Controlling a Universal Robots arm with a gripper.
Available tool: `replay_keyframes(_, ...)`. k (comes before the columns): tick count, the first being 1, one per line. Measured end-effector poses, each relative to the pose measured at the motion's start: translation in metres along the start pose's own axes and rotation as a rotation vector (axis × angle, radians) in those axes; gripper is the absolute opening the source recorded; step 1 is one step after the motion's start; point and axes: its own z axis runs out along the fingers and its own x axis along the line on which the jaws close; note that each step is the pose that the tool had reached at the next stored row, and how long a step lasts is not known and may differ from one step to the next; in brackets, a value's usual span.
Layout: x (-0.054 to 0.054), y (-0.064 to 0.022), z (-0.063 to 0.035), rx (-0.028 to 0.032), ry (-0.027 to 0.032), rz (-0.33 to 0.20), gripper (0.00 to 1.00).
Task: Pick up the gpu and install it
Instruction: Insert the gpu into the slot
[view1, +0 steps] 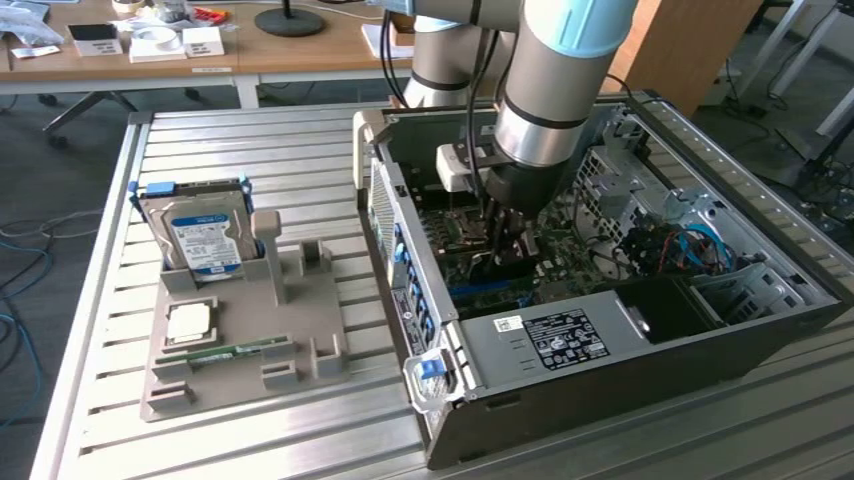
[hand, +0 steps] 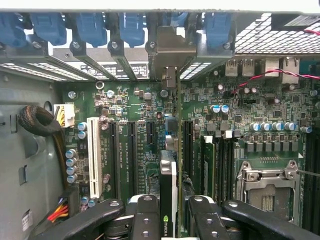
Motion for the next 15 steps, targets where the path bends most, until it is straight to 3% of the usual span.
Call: replay_keyframes(15, 0.0004, 0.0, 0.0026, 0.0004, 0.0, 0.007, 0.27)
